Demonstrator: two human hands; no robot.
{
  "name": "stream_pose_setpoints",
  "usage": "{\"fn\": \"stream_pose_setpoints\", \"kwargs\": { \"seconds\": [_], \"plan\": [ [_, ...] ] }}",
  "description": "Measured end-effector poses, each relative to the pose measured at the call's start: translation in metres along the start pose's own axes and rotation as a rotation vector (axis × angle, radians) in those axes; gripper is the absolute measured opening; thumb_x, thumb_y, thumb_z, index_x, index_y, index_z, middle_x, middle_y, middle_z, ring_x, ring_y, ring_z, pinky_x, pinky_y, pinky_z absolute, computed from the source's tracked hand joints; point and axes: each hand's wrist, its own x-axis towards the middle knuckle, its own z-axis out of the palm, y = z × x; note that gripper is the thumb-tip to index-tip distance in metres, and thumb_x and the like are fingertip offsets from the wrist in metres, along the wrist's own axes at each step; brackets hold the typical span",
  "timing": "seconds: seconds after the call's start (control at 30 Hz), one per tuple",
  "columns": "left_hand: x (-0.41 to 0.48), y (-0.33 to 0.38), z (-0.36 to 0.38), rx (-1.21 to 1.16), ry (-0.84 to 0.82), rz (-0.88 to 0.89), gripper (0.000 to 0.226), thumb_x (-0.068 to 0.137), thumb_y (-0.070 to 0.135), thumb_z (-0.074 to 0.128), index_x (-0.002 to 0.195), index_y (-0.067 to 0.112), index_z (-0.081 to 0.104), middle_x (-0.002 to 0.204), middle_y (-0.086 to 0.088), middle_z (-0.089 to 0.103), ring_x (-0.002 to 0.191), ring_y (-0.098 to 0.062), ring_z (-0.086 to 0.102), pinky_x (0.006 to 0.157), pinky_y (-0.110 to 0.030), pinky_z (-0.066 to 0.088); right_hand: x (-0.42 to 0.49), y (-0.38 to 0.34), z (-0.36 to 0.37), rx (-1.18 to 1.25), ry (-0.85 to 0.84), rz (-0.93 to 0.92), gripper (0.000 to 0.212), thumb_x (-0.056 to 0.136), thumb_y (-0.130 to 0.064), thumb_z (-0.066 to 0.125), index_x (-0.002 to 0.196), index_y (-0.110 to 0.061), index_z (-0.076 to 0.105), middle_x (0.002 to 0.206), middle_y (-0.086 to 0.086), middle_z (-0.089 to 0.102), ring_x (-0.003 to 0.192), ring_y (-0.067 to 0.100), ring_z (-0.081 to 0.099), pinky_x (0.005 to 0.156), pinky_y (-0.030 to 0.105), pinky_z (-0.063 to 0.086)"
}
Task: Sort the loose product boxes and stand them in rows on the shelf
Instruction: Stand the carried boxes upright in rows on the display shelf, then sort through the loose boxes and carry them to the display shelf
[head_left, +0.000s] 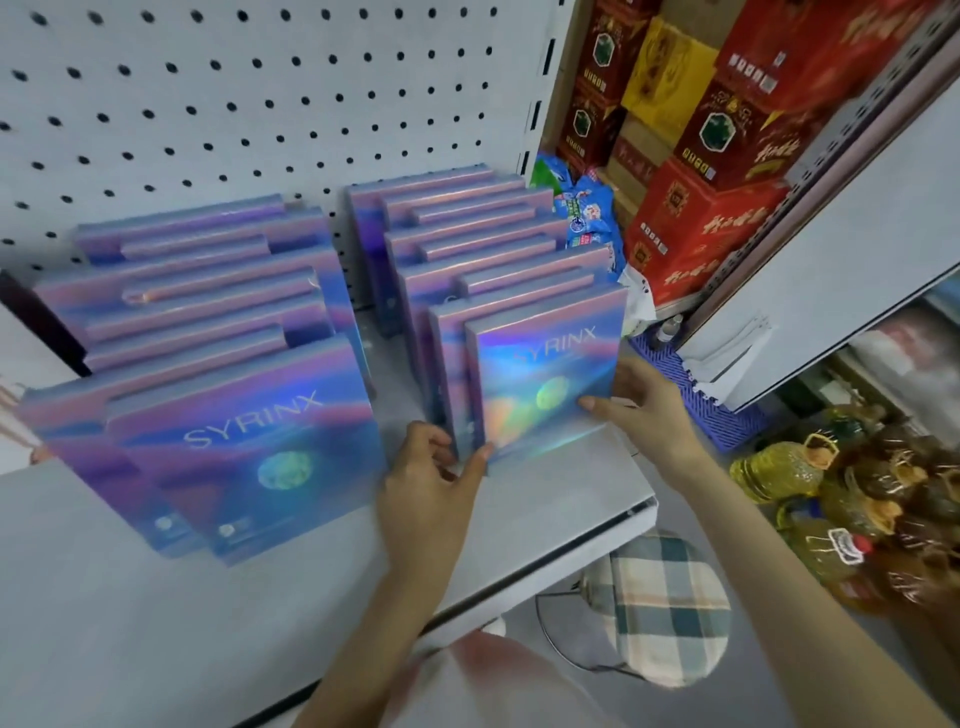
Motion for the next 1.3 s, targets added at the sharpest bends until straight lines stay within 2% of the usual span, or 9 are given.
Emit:
{"fn": "stream_pose_setpoints", "kwargs": {
  "seconds": [0.13, 0.27, 0.37, 0.5, 0.63, 0.8, 0.9, 1.03, 1.3],
  "plan": [
    [-0.006, 0.005, 0.0, 0.014, 0.001, 0.01, 0.033, 0.078, 0.046, 0.071, 0.085, 0.027, 0.044, 0.073, 0.012, 0.061, 0.065, -0.012, 0.053, 0.058, -0.025, 0.034, -0.002, 0.003, 0.003, -0.019, 0.013, 0.045, 0.032, 0.079, -0.007, 0.076, 0.106, -0.015, 0.061, 0.098, 0.005, 0.069, 0.088, 0.017, 0.064, 0.075, 0.015, 0.052],
    [-0.004, -0.002, -0.001, -0.036, -0.068, 0.059, 0.029, 0.081, 0.037, 0.071, 0.091, 0.025, 0.048, 0.081, 0.008, 0.064, 0.074, -0.018, 0.065, 0.065, -0.03, 0.049, -0.018, 0.005, 0.017, -0.034, 0.151, 0.035, 0.037, 0.084, -0.013, 0.073, 0.116, -0.014, 0.056, 0.101, -0.004, 0.061, 0.09, 0.01, 0.058, 0.069, 0.004, 0.045],
    [-0.014, -0.01, -0.016, -0.075, -0.136, 0.142, 0.029, 0.083, 0.032, 0.071, 0.103, 0.021, 0.053, 0.093, 0.005, 0.064, 0.078, -0.015, 0.064, 0.073, -0.034, 0.054, -0.043, 0.002, 0.031, 0.021, 0.277, 0.022, 0.041, 0.086, -0.013, 0.07, 0.12, -0.019, 0.048, 0.112, -0.001, 0.055, 0.097, 0.012, 0.054, 0.077, 0.01, 0.044],
    [-0.05, -0.022, -0.048, -0.117, -0.151, 0.173, 0.026, 0.085, 0.031, 0.067, 0.108, 0.024, 0.055, 0.097, 0.009, 0.062, 0.081, -0.005, 0.061, 0.074, -0.023, 0.051, -0.091, -0.006, 0.052, 0.114, 0.377, 0.024, 0.036, 0.088, -0.013, 0.068, 0.117, -0.02, 0.048, 0.112, 0.003, 0.057, 0.098, 0.015, 0.055, 0.088, 0.025, 0.048],
    [-0.105, -0.046, -0.089, -0.235, -0.058, 0.088, 0.018, 0.088, 0.023, 0.064, 0.103, 0.027, 0.055, 0.092, 0.011, 0.064, 0.078, 0.002, 0.06, 0.065, -0.009, 0.046, -0.153, -0.019, 0.074, 0.205, 0.141, -0.022, 0.032, 0.089, -0.011, 0.065, 0.116, -0.021, 0.051, 0.107, 0.006, 0.063, 0.09, 0.015, 0.063, 0.074, 0.01, 0.048],
    [-0.2, -0.104, -0.143, -0.22, 0.097, -0.051, 0.016, 0.09, 0.019, 0.062, 0.104, 0.024, 0.057, 0.087, 0.011, 0.067, 0.074, -0.002, 0.063, 0.066, -0.02, 0.05, -0.25, -0.015, 0.106, 0.107, -0.231, -0.114, 0.034, 0.092, -0.02, 0.063, 0.122, -0.029, 0.05, 0.1, -0.008, 0.066, 0.089, 0.004, 0.064, 0.079, 0.018, 0.049],
    [-0.271, -0.141, -0.172, -0.17, 0.14, -0.169, 0.021, 0.088, 0.024, 0.063, 0.109, 0.022, 0.059, 0.092, 0.014, 0.067, 0.08, 0.004, 0.062, 0.066, -0.01, 0.046, -0.314, 0.004, 0.13, 0.038, -0.427, -0.103, 0.033, 0.091, -0.03, 0.062, 0.123, -0.031, 0.054, 0.099, -0.015, 0.067, 0.094, -0.002, 0.062, 0.088, 0.026, 0.049],
    [-0.356, -0.178, -0.212, -0.136, 0.21, -0.305, 0.02, 0.089, 0.025, 0.064, 0.108, 0.029, 0.06, 0.096, 0.016, 0.066, 0.08, 0.009, 0.062, 0.067, -0.002, 0.042, -0.386, 0.016, 0.166, -0.107, -0.688, -0.113, 0.035, 0.093, -0.035, 0.059, 0.127, -0.028, 0.055, 0.112, -0.015, 0.064, 0.109, 0.007, 0.06, 0.101, 0.037, 0.045],
    [-0.455, -0.234, -0.284, -0.152, 0.478, -0.553, 0.026, 0.089, 0.025, 0.064, 0.114, 0.023, 0.065, 0.101, 0.01, 0.068, 0.085, 0.005, 0.063, 0.07, -0.004, 0.044, -0.469, -0.009, 0.239, -0.272, -0.976, -0.224, 0.04, 0.092, -0.042, 0.058, 0.129, -0.03, 0.055, 0.126, -0.013, 0.059, 0.106, 0.005, 0.06, 0.098, 0.03, 0.045]
  ]
}}
